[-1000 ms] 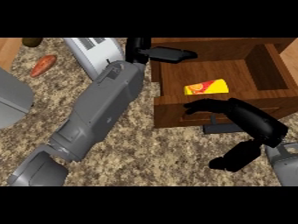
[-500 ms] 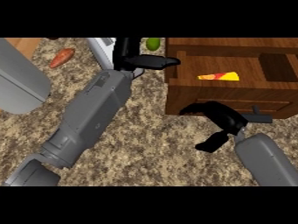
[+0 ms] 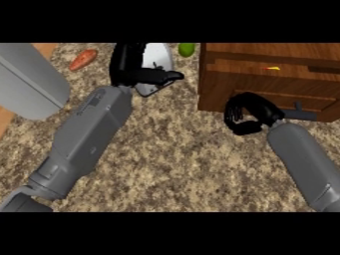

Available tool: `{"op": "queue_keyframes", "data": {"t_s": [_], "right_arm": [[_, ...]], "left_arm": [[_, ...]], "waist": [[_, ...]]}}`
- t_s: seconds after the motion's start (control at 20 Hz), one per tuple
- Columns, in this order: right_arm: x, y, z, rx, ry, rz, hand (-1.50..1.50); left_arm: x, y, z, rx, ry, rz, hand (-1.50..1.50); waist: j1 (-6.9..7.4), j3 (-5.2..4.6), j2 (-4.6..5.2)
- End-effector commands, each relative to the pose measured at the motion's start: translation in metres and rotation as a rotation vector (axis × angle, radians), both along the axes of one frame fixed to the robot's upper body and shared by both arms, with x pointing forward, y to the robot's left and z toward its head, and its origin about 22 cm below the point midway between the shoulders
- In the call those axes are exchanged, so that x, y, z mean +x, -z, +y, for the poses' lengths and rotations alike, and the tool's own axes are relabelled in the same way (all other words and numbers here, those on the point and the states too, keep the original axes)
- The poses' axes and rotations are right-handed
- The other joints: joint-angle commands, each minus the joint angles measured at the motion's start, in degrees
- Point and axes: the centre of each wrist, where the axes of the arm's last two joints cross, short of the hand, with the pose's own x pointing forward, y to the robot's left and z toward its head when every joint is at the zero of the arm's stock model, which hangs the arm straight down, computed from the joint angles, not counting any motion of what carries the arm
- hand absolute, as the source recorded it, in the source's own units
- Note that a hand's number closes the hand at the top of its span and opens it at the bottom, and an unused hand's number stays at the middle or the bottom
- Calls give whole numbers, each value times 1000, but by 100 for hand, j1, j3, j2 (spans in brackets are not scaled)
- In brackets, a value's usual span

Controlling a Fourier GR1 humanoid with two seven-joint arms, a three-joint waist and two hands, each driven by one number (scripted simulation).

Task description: Pick up the cup, place it into the drawer and close the drawer

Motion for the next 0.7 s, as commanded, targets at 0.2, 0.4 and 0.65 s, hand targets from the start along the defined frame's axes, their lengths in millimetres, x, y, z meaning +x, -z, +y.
{"op": "queue_keyframes", "data": {"t_s": [0.2, 0.4, 0.65], "right_arm": [[46, -59, -44, 124, 161, -146, 150], [57, -84, -48, 143, 241, -156, 150], [56, -96, -68, 162, 250, -157, 150]], "left_arm": [[-11, 20, 31, 8, 29, 9, -150], [-9, 6, 28, 5, 64, 6, -150], [-13, 15, 41, 4, 65, 8, -150]], "waist": [[285, 14, 94], [451, 16, 106], [531, 12, 149]]}}
